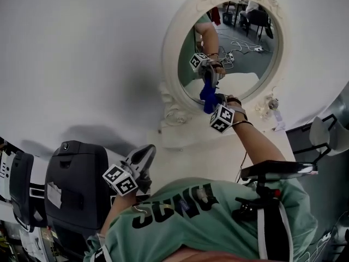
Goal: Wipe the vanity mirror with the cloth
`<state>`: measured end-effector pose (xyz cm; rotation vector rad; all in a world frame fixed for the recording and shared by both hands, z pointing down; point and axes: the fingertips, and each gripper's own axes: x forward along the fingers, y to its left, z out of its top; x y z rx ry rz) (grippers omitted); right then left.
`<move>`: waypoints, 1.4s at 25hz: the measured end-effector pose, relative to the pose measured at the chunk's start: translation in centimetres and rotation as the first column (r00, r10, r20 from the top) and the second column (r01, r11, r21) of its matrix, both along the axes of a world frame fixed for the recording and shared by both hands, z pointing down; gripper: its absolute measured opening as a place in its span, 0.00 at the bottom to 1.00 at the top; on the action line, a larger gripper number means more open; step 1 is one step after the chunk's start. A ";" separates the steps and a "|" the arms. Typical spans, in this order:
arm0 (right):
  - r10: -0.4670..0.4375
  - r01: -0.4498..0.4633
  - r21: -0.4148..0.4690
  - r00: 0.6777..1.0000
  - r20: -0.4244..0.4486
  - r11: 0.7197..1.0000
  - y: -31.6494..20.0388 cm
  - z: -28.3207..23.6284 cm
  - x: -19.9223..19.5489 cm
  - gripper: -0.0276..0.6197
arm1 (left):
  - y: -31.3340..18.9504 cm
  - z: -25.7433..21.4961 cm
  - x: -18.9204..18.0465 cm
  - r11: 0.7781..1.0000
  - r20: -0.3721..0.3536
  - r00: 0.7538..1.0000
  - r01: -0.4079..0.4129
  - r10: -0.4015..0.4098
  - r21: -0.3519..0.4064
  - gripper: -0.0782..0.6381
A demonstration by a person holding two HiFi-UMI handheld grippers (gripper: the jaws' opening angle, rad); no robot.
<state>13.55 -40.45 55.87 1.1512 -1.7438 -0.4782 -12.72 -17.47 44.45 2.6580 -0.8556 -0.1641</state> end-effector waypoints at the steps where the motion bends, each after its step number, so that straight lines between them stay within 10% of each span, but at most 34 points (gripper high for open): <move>1: -0.001 -0.001 0.050 0.999 0.038 0.999 0.2 -3.1 0.4 0.16 | 0.0 -0.3 0.0 1.000 -0.005 1.000 0.000 0.000 0.010 0.13; 8: 0.049 -0.123 0.469 0.985 0.166 0.875 0.1 -30.1 5.6 0.16 | -0.1 -0.8 -1.2 0.999 -0.029 0.999 0.017 -0.016 0.032 0.13; 13: 0.120 -0.199 0.603 0.978 0.169 0.773 -1.2 -41.8 7.8 0.16 | -0.4 -1.5 -1.5 0.998 -0.044 0.999 0.022 -0.020 0.059 0.13; 23: 0.201 -0.277 0.597 0.961 0.192 0.753 -2.7 -44.1 8.7 0.16 | -1.0 -1.4 -2.6 0.998 -0.054 0.998 0.040 -0.037 0.054 0.13; 30: 0.273 -0.233 0.678 0.961 0.050 0.697 -2.7 -43.7 8.2 0.16 | -1.1 -0.7 -0.7 0.999 -0.048 0.999 -0.014 0.016 0.038 0.13; 35: 0.283 -0.216 0.673 0.959 0.011 0.707 -2.4 -38.7 8.1 0.15 | -0.9 0.3 -0.3 1.000 -0.036 0.999 -0.021 0.021 -0.001 0.13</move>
